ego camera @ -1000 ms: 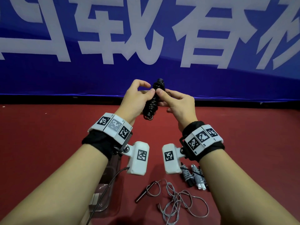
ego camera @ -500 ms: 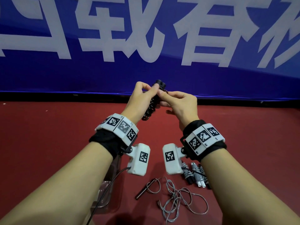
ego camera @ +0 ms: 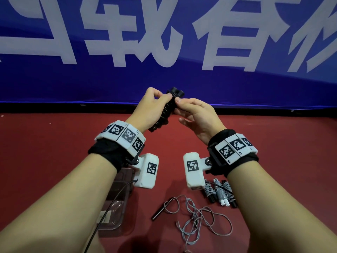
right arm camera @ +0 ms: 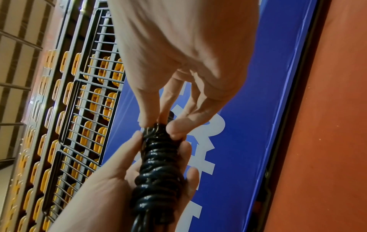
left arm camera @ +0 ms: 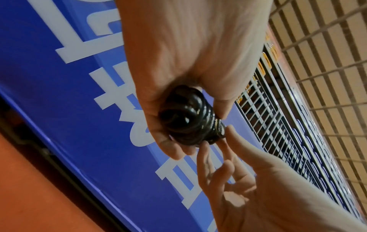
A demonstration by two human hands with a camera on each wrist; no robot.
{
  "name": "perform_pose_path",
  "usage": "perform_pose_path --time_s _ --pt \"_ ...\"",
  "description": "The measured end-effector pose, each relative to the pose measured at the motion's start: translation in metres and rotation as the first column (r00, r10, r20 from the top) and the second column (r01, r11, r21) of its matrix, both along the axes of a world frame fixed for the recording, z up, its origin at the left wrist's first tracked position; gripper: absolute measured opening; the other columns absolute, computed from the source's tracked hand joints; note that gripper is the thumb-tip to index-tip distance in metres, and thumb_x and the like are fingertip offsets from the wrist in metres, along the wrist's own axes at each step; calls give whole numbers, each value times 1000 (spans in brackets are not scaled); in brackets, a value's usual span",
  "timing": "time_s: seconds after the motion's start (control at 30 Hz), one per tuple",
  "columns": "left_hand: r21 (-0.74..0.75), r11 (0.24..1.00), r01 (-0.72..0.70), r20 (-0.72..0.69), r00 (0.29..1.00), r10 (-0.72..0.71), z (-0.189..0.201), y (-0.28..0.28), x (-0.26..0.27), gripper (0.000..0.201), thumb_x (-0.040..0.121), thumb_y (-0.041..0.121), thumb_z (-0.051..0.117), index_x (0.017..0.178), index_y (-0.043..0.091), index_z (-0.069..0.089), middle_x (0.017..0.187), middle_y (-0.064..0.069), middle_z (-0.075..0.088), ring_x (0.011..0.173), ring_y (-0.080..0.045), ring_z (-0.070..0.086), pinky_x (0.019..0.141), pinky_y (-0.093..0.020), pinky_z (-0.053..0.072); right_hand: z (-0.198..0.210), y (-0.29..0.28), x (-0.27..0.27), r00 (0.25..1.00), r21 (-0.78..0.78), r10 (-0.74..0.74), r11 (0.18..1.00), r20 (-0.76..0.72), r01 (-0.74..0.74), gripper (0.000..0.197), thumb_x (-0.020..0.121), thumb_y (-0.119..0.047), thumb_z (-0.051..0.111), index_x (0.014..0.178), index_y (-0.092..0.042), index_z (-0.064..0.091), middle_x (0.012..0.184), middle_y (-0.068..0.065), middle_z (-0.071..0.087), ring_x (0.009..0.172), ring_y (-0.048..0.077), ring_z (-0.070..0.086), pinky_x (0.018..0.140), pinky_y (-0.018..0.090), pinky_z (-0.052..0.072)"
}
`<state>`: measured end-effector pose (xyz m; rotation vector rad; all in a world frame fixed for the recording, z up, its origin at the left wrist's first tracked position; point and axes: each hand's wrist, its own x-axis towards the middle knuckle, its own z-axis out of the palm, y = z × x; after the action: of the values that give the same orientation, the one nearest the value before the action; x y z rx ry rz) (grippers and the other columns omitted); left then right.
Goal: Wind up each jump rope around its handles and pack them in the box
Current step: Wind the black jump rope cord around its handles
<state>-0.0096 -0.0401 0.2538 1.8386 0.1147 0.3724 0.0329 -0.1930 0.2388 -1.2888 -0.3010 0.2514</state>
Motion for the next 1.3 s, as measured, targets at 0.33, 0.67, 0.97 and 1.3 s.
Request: perform_pose_path --time_s 0.33,0.67,0.97,1.3 --pt "-1 995 96 144 985 -95 -9 -9 3 15 103 30 60 103 18 50 104 -6 73 80 -20 72 60 -33 56 -5 7 4 985 54 -133 990 107 128 16 89 -18 78 88 -4 70 69 4 70 67 14 68 65 31 59" --pt "-280 958 65 28 998 -60 -4 -5 8 5 105 16 47 102 13 47 94 -21 67 64 -33 70 53 -37 51 -5 6 7 837 -280 -184 887 516 367 11 84 -25 83 89 -15 79 80 1 76 77 18 73 54 31 59" --pt "-179 984 26 -2 1000 -27 1 -11 2 9 100 20 55 102 12 51 89 -14 70 56 -22 70 45 -29 46 -11 10 6 656 -367 -173 712 734 599 12 90 -35 67 83 -26 67 73 -15 68 76 3 64 77 36 55" --pt "-107 993 52 -24 998 -55 -2 -8 -2 10 95 16 59 95 15 49 84 -14 68 61 -29 73 50 -33 43 -8 0 7 742 -584 97 687 664 433 16 94 -34 58 85 -21 58 79 -5 63 71 11 57 66 29 46"
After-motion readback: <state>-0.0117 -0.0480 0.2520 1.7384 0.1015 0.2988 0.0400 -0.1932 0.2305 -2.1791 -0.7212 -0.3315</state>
